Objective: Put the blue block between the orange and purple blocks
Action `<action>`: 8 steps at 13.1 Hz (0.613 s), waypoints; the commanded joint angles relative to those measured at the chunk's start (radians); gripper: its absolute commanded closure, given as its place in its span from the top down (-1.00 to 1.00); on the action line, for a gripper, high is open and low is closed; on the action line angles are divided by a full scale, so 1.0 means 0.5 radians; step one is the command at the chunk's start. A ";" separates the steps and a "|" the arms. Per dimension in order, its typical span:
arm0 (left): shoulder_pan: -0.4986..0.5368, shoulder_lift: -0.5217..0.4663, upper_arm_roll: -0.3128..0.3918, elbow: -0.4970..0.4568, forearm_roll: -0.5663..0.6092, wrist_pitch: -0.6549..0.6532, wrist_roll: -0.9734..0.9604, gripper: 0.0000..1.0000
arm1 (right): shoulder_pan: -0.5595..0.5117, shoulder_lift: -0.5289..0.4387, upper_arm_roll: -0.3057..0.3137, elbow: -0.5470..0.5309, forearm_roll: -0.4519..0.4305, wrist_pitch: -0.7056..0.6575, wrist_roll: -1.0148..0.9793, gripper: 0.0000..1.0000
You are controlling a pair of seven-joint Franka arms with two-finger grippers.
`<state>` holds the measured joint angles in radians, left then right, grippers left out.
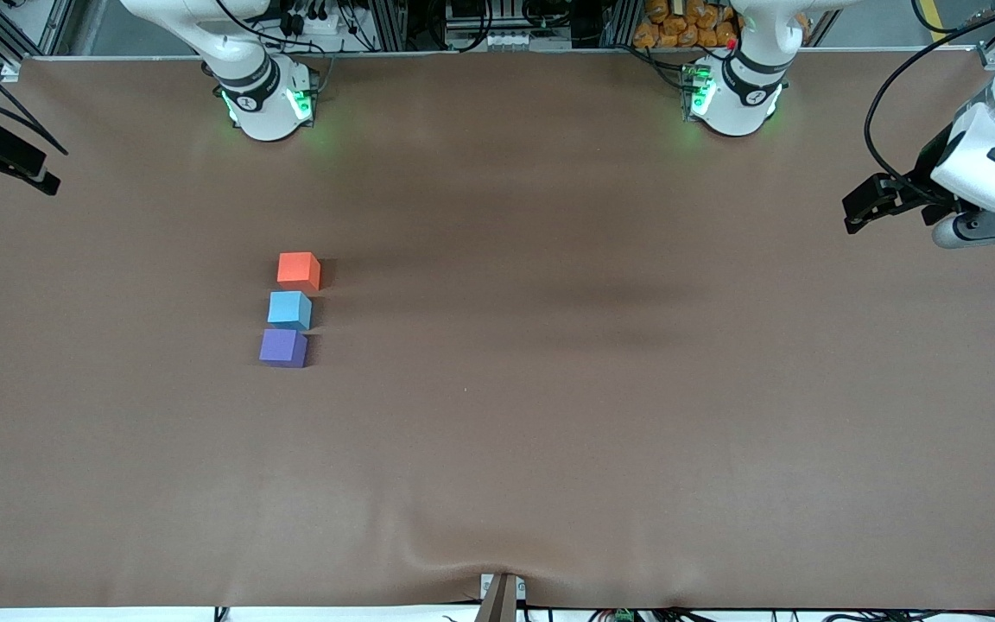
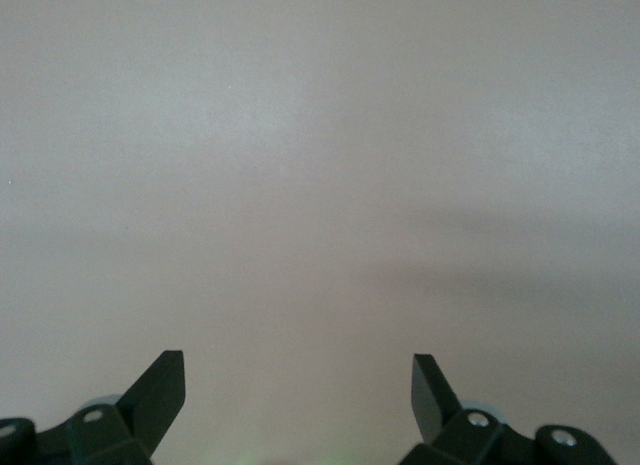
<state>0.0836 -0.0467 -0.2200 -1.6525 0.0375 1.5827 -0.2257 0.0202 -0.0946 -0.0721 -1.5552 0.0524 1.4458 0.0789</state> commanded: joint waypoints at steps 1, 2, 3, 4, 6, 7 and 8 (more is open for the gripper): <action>0.008 0.004 -0.008 0.035 -0.017 -0.021 0.034 1.00 | -0.019 -0.026 0.040 -0.001 -0.086 0.008 0.042 1.00; 0.008 0.004 -0.008 0.035 -0.020 -0.021 0.034 1.00 | -0.025 -0.019 0.043 0.006 -0.092 0.017 0.039 1.00; 0.011 0.001 -0.008 0.031 -0.020 -0.027 0.034 1.00 | -0.025 -0.016 0.043 0.018 -0.092 0.014 0.042 1.00; 0.020 -0.005 -0.008 0.028 -0.020 -0.033 0.037 1.00 | -0.025 -0.016 0.043 0.018 -0.089 0.014 0.045 1.00; 0.020 -0.008 -0.008 0.025 -0.020 -0.036 0.037 1.00 | -0.025 -0.016 0.040 0.018 -0.077 0.017 0.045 1.00; 0.017 -0.011 -0.008 0.025 -0.020 -0.036 0.037 1.00 | -0.019 -0.016 0.040 0.018 -0.077 0.014 0.048 1.00; 0.017 -0.011 -0.008 0.022 -0.020 -0.039 0.037 1.00 | -0.019 -0.016 0.040 0.018 -0.074 0.014 0.045 1.00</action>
<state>0.0842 -0.0467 -0.2198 -1.6519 0.0375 1.5822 -0.2257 0.0201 -0.0947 -0.0646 -1.5523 0.0207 1.4550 0.0862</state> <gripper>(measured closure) 0.000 0.000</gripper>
